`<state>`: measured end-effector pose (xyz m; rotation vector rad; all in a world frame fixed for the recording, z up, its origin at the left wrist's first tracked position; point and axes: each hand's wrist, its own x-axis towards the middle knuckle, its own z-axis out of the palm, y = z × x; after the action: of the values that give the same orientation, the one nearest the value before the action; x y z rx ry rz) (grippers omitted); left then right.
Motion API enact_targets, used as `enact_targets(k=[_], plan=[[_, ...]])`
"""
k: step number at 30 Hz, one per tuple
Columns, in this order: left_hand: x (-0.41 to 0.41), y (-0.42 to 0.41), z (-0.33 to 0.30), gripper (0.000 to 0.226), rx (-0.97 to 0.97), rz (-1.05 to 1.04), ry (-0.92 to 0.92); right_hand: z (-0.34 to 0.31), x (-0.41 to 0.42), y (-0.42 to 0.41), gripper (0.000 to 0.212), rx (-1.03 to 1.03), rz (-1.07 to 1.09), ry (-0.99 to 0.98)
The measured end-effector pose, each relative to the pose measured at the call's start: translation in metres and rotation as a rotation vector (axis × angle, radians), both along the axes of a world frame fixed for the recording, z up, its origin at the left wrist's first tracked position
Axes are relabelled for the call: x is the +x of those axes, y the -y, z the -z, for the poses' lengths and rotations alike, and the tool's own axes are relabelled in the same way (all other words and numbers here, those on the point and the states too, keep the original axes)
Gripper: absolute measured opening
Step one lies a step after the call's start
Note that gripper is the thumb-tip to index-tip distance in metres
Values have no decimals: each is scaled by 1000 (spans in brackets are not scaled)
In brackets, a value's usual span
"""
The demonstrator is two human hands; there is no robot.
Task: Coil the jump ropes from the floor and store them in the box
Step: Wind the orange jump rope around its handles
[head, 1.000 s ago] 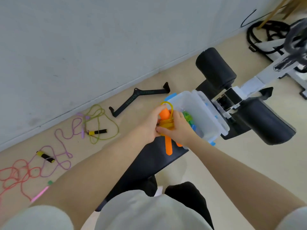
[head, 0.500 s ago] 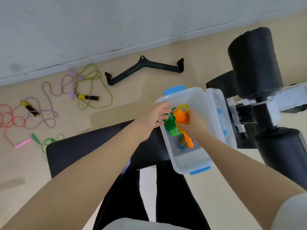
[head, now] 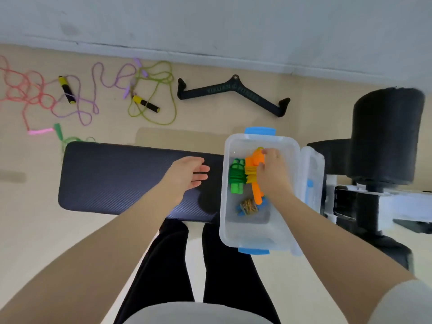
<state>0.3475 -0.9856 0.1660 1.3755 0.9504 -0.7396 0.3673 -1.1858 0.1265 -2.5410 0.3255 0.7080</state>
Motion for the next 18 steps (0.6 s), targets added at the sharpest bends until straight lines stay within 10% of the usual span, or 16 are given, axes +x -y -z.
enact_targets(k=[14, 18], plan=[[-110, -200, -107, 14, 261, -201, 268, -147, -25, -208, 26, 381, -450, -321], [-164, -285, -109, 10, 268, -294, 294, -151, -50, -290, 25, 189, -545, -220]])
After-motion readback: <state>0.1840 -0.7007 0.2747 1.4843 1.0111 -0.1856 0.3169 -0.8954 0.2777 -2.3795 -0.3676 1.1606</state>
